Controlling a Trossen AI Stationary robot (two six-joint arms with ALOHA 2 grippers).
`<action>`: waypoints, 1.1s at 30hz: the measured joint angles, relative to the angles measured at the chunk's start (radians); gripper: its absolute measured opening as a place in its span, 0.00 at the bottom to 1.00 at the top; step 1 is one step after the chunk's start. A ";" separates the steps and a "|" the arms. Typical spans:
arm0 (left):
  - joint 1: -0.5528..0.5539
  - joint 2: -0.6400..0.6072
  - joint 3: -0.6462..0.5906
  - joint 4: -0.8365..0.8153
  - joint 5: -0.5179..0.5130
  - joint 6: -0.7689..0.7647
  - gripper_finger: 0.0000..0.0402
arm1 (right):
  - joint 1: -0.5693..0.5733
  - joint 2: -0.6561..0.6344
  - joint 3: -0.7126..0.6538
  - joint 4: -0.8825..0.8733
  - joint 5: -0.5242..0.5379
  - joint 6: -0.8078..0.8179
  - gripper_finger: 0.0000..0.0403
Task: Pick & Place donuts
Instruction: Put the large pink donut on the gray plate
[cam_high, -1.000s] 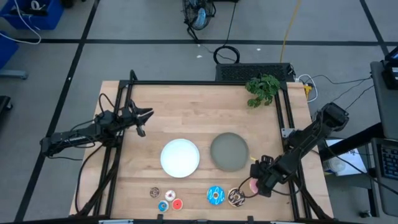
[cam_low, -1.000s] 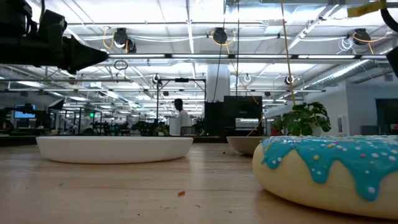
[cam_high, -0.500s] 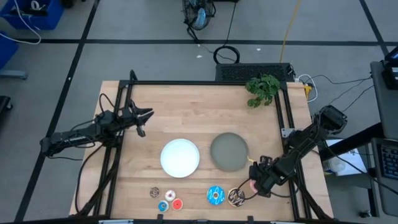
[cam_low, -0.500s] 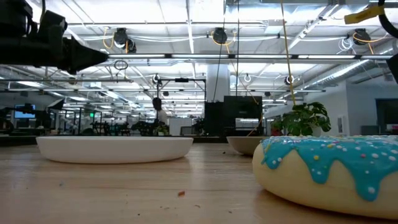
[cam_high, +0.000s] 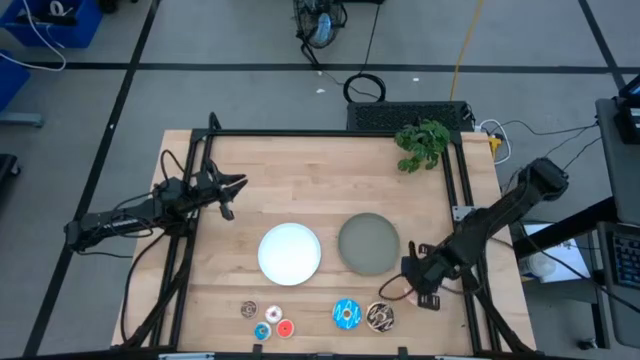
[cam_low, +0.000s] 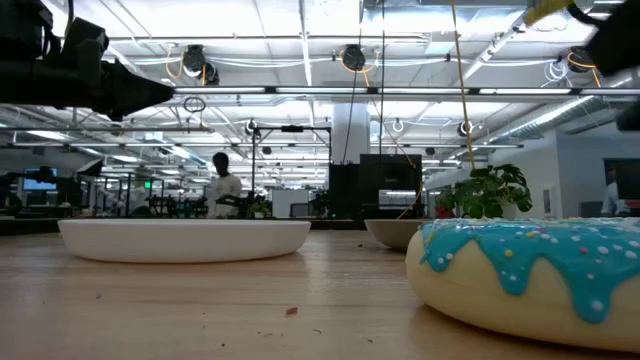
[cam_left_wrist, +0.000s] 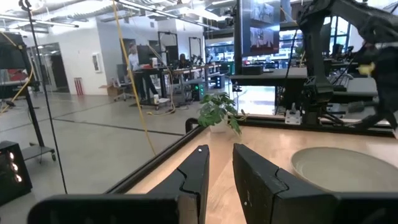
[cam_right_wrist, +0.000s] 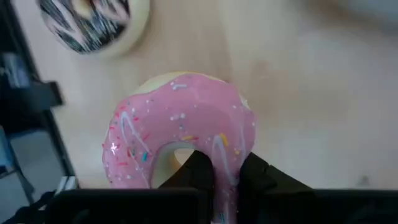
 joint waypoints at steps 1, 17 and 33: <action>0.000 0.000 0.000 0.000 -0.005 0.000 0.19 | -0.012 -0.022 0.022 -0.030 0.006 -0.016 0.05; 0.000 0.000 0.000 0.000 -0.023 0.025 0.19 | -0.317 -0.021 0.503 -0.476 0.245 -0.322 0.02; 0.000 0.000 0.000 0.000 -0.034 0.078 0.19 | -0.714 0.311 0.513 -0.377 0.087 -0.748 0.02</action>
